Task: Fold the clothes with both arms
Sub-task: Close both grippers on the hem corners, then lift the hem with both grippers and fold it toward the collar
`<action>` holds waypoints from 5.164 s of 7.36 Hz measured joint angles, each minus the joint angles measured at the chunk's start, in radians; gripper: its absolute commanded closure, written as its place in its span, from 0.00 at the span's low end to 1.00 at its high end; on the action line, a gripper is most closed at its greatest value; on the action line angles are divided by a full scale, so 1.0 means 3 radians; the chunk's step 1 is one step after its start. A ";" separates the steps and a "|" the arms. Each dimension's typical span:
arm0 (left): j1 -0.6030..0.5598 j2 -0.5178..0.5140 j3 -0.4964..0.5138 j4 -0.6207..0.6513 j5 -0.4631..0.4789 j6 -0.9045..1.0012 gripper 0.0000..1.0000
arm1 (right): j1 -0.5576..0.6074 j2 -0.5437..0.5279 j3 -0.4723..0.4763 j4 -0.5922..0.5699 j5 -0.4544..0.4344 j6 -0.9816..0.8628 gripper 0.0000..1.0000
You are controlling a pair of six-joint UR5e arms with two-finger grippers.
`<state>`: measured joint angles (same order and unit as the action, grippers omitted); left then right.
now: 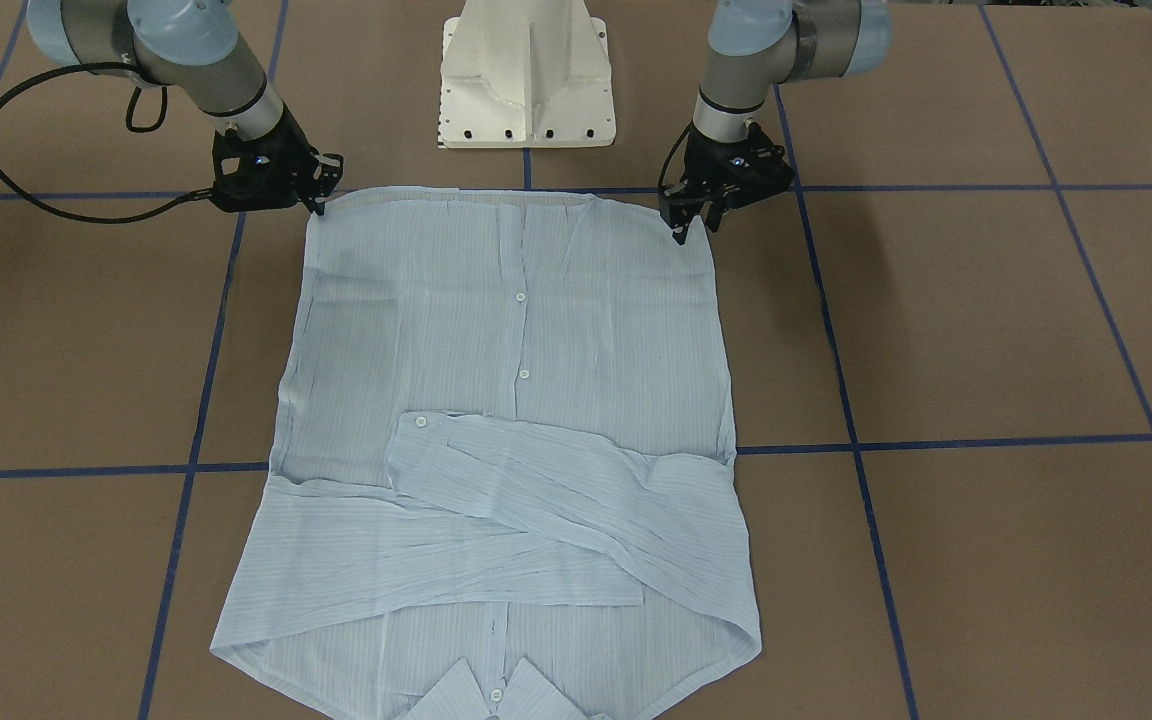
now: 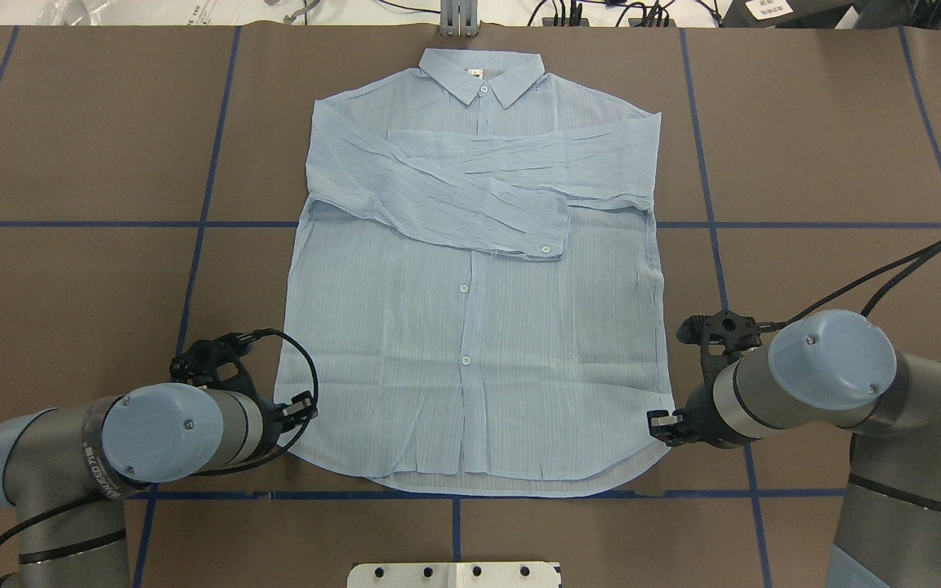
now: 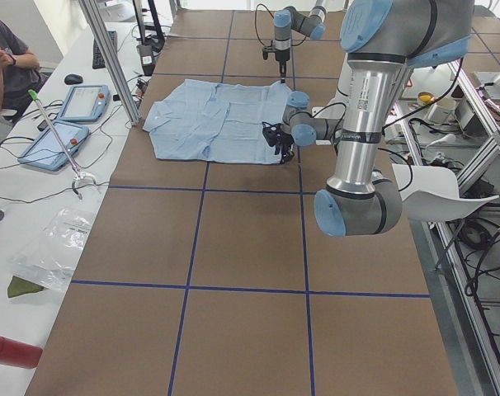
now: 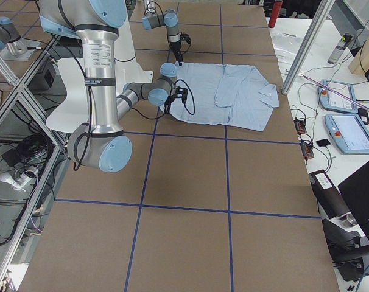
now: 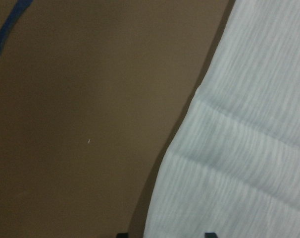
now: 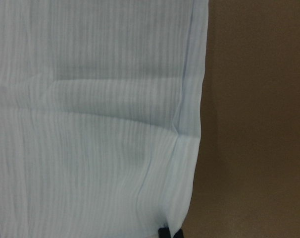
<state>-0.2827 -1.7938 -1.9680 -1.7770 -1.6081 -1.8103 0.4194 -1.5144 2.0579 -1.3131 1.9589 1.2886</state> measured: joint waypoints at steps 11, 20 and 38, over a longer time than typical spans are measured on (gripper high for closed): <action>0.0089 -0.0013 -0.0030 0.0145 0.0002 0.0040 0.86 | 0.0032 -0.0025 0.0001 0.0000 0.0002 -0.0001 1.00; -0.0110 -0.0005 -0.0262 0.0146 -0.0035 0.0405 1.00 | 0.0380 0.0002 0.0028 0.0016 0.0354 -0.0053 1.00; -0.1610 -0.0697 0.0242 -0.0029 -0.0903 0.1487 1.00 | 0.1847 0.1009 -0.0660 -0.0003 0.1291 -0.0072 1.00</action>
<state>-0.7658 -2.0031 -1.8954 -1.7857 -1.8790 -1.3642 0.9736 -1.2118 1.8599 -1.3139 2.3463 1.2669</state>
